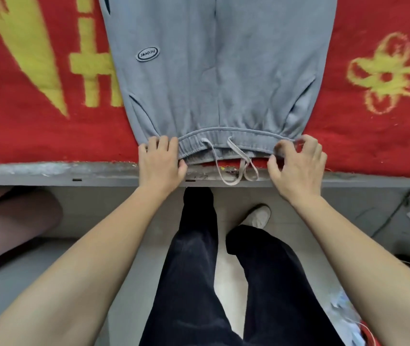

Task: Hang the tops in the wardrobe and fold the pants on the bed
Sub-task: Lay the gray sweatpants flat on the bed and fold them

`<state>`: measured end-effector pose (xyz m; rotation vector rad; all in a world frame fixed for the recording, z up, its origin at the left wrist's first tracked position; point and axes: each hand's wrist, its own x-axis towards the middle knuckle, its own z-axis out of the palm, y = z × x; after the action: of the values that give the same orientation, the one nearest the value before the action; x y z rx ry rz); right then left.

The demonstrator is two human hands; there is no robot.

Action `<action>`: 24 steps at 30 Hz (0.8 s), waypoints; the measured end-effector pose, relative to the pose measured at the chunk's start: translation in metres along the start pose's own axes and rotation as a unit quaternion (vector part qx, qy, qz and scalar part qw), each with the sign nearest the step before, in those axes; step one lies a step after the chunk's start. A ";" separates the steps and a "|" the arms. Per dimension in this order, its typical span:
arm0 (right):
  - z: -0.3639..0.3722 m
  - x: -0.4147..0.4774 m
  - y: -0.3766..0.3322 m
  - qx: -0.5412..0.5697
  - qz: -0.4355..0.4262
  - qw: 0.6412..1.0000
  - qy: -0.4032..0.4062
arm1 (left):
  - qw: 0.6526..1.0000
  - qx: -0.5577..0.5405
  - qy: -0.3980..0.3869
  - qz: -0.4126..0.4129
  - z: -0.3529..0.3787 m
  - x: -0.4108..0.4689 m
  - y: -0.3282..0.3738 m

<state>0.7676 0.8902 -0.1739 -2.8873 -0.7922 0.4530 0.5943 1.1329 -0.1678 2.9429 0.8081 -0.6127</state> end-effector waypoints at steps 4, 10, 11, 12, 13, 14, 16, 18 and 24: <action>0.003 0.011 -0.005 -0.052 -0.118 0.992 0.014 | 0.996 0.002 0.048 0.076 -0.002 0.003 -0.007; -0.006 0.017 0.000 -0.060 -0.158 0.985 0.036 | 0.985 -0.078 0.119 0.093 -0.009 0.006 -0.008; -0.009 0.014 0.005 -0.068 -0.156 0.985 0.027 | 0.986 -0.076 0.117 0.096 -0.010 0.004 -0.007; -0.011 0.009 0.008 -0.081 -0.154 0.985 0.008 | 0.986 -0.069 0.107 0.104 -0.009 0.002 -0.005; -0.014 0.005 0.011 -0.094 -0.149 0.984 -0.023 | 0.987 -0.064 0.089 0.113 -0.007 0.000 -0.002; -0.015 0.002 0.011 -0.106 -0.141 0.982 -0.062 | 0.989 -0.062 0.062 0.118 -0.007 0.000 0.001; -0.017 0.003 0.005 -0.124 -0.128 0.976 -0.125 | 0.993 -0.063 -0.002 0.103 -0.010 0.002 0.007; -0.022 0.013 -0.006 -0.115 -0.105 0.980 -0.121 | 0.994 -0.077 -0.033 0.075 -0.016 0.008 0.011; -0.026 0.054 -0.024 -0.041 -0.112 0.993 -0.020 | 0.983 -0.159 0.062 0.060 -0.027 0.038 0.038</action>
<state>0.8080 0.9379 -0.1587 -2.8236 -1.1525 0.4644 0.6527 1.1223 -0.1598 2.7288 0.6588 -0.2648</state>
